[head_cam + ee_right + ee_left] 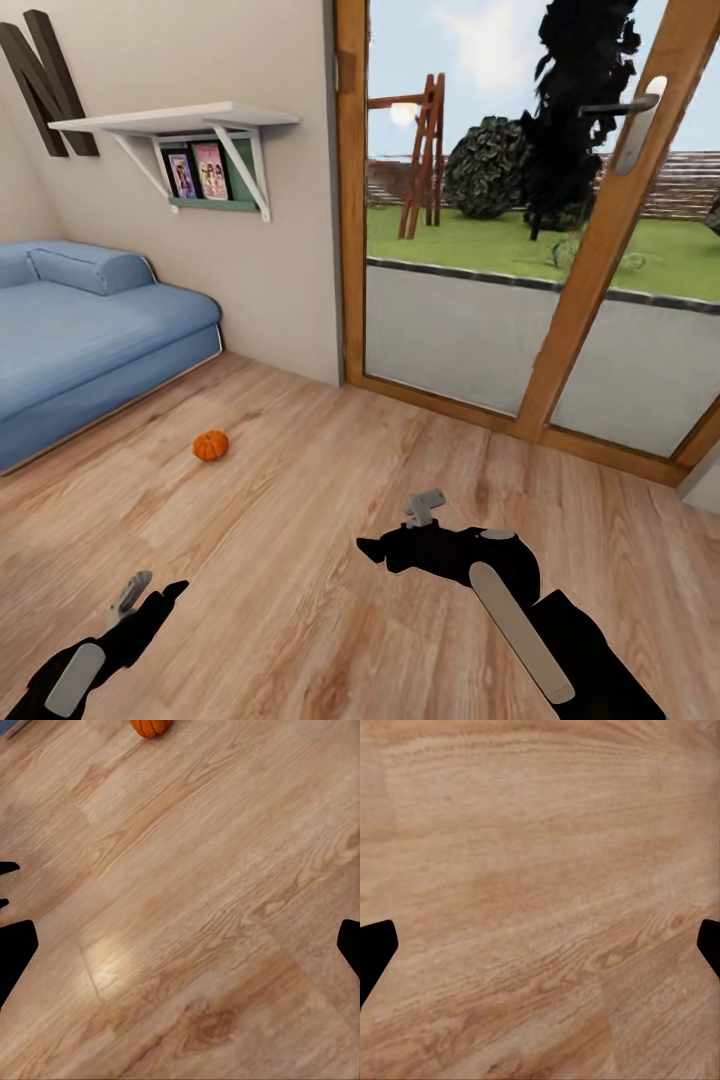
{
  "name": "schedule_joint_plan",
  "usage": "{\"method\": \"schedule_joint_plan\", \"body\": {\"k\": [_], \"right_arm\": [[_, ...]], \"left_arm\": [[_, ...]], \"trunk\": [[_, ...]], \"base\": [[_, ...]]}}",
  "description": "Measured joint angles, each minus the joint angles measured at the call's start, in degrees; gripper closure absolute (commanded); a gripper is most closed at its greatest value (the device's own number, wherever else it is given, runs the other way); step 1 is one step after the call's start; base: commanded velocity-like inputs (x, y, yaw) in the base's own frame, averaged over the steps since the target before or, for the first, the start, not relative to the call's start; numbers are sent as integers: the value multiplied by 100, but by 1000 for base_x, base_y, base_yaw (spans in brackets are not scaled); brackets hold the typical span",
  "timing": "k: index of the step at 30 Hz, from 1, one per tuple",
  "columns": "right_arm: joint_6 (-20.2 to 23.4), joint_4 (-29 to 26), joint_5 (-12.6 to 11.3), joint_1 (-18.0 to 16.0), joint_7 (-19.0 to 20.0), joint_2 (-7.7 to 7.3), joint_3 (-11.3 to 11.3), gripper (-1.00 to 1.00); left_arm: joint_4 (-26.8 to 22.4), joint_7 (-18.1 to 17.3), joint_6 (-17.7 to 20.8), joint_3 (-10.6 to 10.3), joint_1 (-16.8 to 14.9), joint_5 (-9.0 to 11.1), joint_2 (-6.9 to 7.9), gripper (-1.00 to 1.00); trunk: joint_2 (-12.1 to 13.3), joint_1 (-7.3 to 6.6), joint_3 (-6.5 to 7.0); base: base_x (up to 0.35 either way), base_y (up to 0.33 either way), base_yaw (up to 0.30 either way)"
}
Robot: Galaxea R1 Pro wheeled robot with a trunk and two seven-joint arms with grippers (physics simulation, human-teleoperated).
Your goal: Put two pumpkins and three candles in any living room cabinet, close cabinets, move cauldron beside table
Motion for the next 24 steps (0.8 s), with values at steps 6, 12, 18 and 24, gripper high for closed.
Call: {"method": "schedule_joint_plan", "body": {"k": [6, 12, 18, 24], "right_arm": [[6, -5, 0, 6, 9, -9, 12, -100], [30, -9, 0, 58, 82, -19, -46, -100], [38, -9, 0, 69, 98, -20, -61, -100], [42, -9, 2, 47, 97, -18, -71, -100]], "left_arm": [[194, -1, -2, 25, 1, 18, 8, -100], [254, -8, -4, 29, 0, 16, 11, -100], [260, -9, -11, 19, 0, -29, 5, -100], [261, -15, -13, 11, 0, -20, 7, -100]], "trunk": [[0, 0, 0], [0, 0, 0], [0, 0, 0], [0, 0, 0]], "base": [[311, 183, 0], [305, 194, 0], [304, 196, 0], [298, 200, 0]]}}
